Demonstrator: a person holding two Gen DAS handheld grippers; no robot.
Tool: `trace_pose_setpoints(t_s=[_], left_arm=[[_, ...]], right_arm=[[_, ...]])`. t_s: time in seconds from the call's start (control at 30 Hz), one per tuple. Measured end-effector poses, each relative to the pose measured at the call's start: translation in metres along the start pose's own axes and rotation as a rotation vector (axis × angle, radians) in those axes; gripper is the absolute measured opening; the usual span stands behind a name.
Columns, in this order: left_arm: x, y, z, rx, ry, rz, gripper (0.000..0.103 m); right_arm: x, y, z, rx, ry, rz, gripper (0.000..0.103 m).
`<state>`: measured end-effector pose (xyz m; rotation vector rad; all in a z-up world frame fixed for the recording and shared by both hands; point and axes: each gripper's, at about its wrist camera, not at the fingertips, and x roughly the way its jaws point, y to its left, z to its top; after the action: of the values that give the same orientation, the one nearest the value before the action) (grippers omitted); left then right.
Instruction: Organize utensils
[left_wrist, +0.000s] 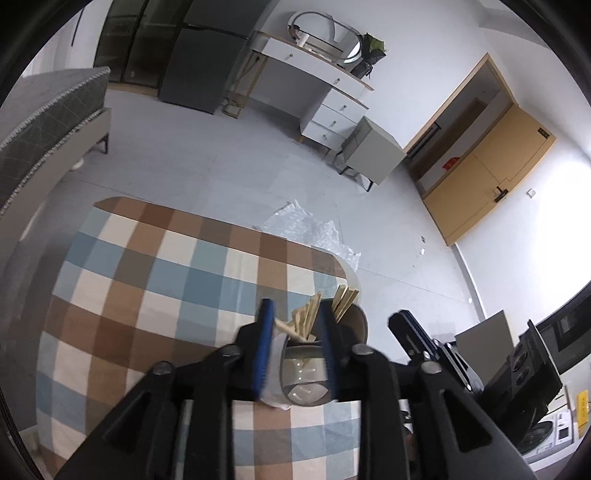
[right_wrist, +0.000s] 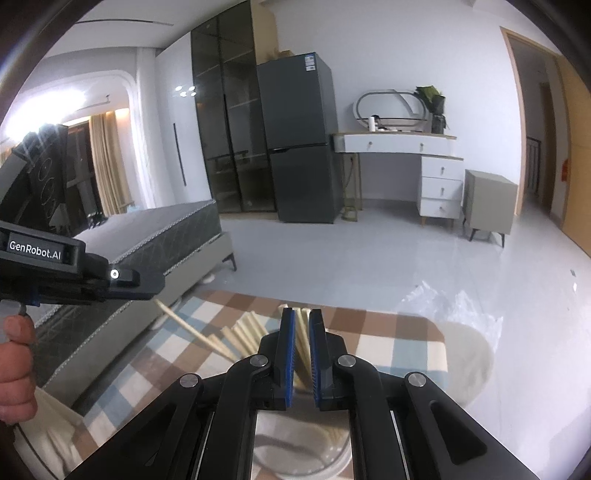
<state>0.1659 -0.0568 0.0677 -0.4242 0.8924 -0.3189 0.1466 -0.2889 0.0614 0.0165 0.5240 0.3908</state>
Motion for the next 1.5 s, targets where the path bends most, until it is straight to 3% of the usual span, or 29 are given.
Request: trace_pose_setpoints(t_s=[0.17, 0.33, 0.47, 0.6, 0.77, 0.83, 1.0, 1.27, 1.33, 1.5], left_arm=[[-0.018, -0.006, -0.009, 0.032, -0.026, 0.037, 0.039], [-0.041, -0.013, -0.019, 0.082, -0.069, 0.085, 0.048], [-0.059, -0.018, -0.027, 0.122, -0.096, 0.11, 0.05], [-0.08, -0.023, -0.037, 0.163, -0.135, 0.137, 0.065], [-0.108, -0.029, -0.051, 0.213, -0.205, 0.159, 0.071], [-0.117, -0.03, -0.056, 0.227, -0.232, 0.17, 0.08], [-0.137, -0.03, -0.067, 0.253, -0.291, 0.183, 0.083], [-0.162, -0.019, -0.083, 0.275, -0.418, 0.219, 0.098], [-0.165, -0.015, -0.087, 0.277, -0.442, 0.226, 0.099], [-0.164, -0.005, -0.102, 0.29, -0.484, 0.245, 0.101]], right_arm=[[-0.017, 0.003, 0.0, 0.03, -0.002, -0.018, 0.01], [-0.04, 0.01, 0.002, 0.048, -0.022, -0.035, 0.024], [-0.061, 0.019, 0.003, 0.06, -0.047, -0.029, 0.028], [-0.084, 0.034, 0.004, 0.05, -0.085, -0.024, 0.034], [-0.112, 0.049, 0.005, 0.056, -0.136, -0.025, 0.043], [-0.123, 0.055, 0.005, 0.055, -0.157, -0.026, 0.044], [-0.145, 0.067, 0.002, 0.047, -0.197, -0.034, 0.054], [-0.174, 0.087, -0.006, 0.039, -0.272, -0.039, 0.072], [-0.179, 0.091, -0.009, 0.031, -0.288, -0.046, 0.082], [-0.183, 0.099, -0.021, 0.025, -0.31, -0.056, 0.09]])
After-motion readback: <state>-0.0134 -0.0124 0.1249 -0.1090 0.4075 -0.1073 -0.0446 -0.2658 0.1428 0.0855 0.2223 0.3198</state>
